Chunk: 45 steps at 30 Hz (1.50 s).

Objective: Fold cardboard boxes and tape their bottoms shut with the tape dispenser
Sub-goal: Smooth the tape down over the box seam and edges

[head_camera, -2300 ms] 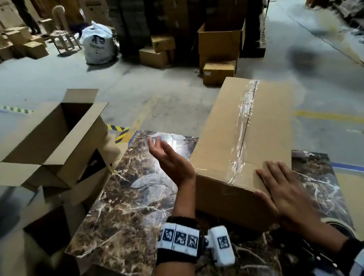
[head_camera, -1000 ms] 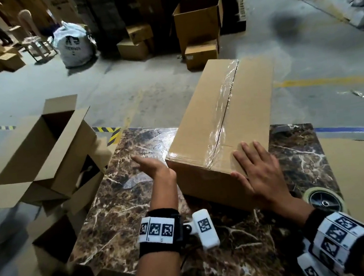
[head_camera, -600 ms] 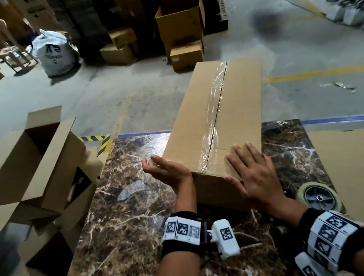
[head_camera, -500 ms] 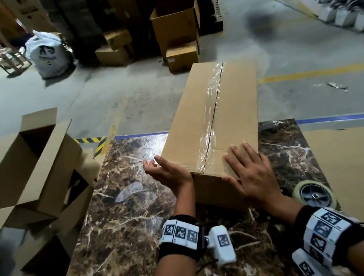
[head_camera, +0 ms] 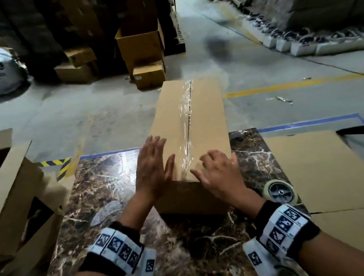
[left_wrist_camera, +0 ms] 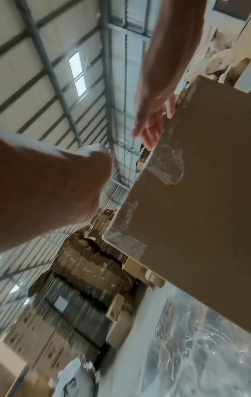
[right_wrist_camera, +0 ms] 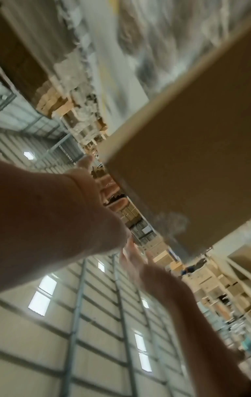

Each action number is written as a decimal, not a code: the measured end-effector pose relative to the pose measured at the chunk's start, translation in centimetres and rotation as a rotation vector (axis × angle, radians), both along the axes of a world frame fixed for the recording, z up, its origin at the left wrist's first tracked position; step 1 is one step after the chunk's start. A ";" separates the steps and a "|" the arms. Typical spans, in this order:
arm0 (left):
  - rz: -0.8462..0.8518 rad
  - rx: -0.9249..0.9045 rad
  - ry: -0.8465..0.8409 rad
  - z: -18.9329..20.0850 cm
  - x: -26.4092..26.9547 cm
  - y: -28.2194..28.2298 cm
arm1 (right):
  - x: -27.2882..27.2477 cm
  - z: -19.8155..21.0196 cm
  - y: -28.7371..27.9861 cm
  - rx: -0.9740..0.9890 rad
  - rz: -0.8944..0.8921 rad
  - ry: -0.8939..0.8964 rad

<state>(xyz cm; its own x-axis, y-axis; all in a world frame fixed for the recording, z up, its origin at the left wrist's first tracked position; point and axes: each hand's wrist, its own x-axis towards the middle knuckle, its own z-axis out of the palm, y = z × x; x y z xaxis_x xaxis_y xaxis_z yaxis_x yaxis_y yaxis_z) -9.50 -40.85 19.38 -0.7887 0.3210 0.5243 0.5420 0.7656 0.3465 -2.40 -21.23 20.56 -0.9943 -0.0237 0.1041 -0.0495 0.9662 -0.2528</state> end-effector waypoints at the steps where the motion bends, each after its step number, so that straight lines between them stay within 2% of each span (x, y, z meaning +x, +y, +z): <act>1: -0.032 -0.054 -0.068 -0.1 -0.5 0.3 | -0.3 0.4 -1.2 -0.005 -0.024 -0.001; 4: -0.069 -0.308 -0.252 -1.5 -1.3 0.3 | -0.9 -0.2 -4.6 -0.001 -0.016 -0.060; 6: -0.039 -0.404 -0.282 -2.2 -1.0 -0.1 | -0.8 -1.4 -5.6 0.053 -0.011 -0.121; 12: -0.028 -0.376 -0.288 -1.9 -0.7 0.1 | 0.2 -3.2 -1.1 0.229 0.123 -0.156; 17: -0.054 -0.441 -0.272 -1.9 -0.6 0.2 | 0.8 -3.4 0.8 0.340 0.145 -0.172; 21: -0.098 -0.478 -0.293 -2.0 -0.7 -0.5 | 1.2 -2.9 0.8 0.311 0.110 -0.170; 24: -0.200 -0.529 -0.291 -1.4 -1.7 -1.8 | 1.9 -3.1 2.2 0.127 -0.008 -0.123; 25: -0.233 -0.507 -0.290 -0.9 -2.2 -2.3 | 2.1 -3.2 2.5 0.040 -0.083 -0.097; 27: -0.233 -0.335 -0.311 -0.1 -3.2 -2.9 | 2.5 -3.2 2.3 -0.160 -0.226 -0.057; 29: -0.074 -0.119 -0.346 -0.3 -4.4 -3.5 | 2.7 -2.7 1.2 -0.379 -0.313 -0.058; 31: 0.070 0.159 -0.588 -0.7 -5.5 -3.9 | 2.4 -2.5 0.5 -0.605 -0.392 -0.067; 33: 0.048 0.588 -0.901 -1.3 -5.9 -3.8 | 2.0 -2.4 0.5 -0.763 -0.476 -0.061; 34: 0.023 0.735 -0.985 -1.6 -5.8 -3.7 | 1.9 -2.4 0.6 -0.791 -0.505 -0.055; 39: 0.045 0.799 -0.933 -2.0 -3.7 -5.1 | 1.5 -1.6 1.3 -0.779 -0.468 -0.090; 45: 0.252 0.846 -0.926 -1.6 0.0 -11.6 | 0.3 0.1 0.1 -0.595 -0.289 -0.260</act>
